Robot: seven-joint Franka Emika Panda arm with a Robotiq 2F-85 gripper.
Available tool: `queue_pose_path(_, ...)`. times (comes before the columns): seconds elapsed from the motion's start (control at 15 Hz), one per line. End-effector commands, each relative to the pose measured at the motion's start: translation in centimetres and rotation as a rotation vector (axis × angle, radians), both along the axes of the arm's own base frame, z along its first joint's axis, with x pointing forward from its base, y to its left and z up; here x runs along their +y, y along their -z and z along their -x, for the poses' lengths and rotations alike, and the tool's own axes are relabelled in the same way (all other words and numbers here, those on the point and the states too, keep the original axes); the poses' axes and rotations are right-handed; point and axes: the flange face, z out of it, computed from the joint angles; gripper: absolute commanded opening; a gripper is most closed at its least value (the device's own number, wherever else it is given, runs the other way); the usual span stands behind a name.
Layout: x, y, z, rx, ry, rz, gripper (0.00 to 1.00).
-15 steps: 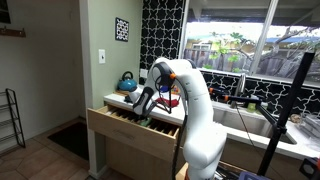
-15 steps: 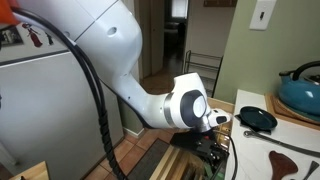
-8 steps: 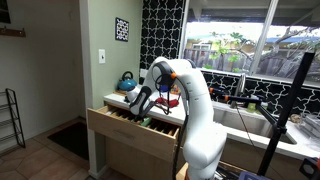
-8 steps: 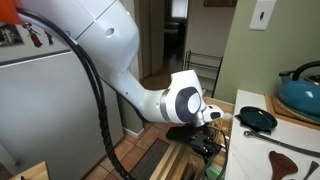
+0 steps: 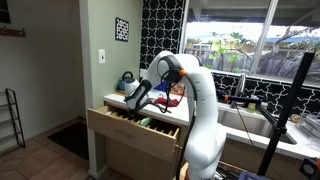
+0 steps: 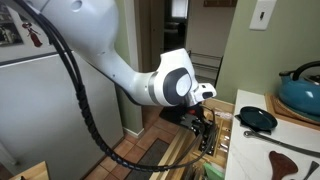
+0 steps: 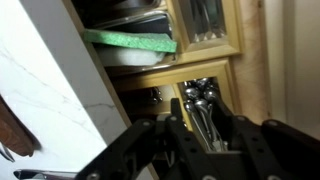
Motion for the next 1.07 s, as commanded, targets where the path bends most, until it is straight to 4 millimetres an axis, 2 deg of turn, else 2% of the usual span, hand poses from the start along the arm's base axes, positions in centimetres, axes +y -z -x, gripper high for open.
queue_pose_path(0.0,3.2,-2.5,2.2,0.015,0.100,-0.135,0.69)
queue_pose_path(0.2,5.8,-3.4,2.5,0.072,0.153,-0.253,0.93)
queue_pose_path(0.27,6.5,-3.5,2.5,0.089,0.175,-0.286,0.99)
queue_pose_path(0.53,7.8,-2.4,1.8,0.100,0.303,-0.363,1.00)
queue_pose_path(1.0,7.6,0.9,1.1,0.143,0.446,-0.434,1.00)
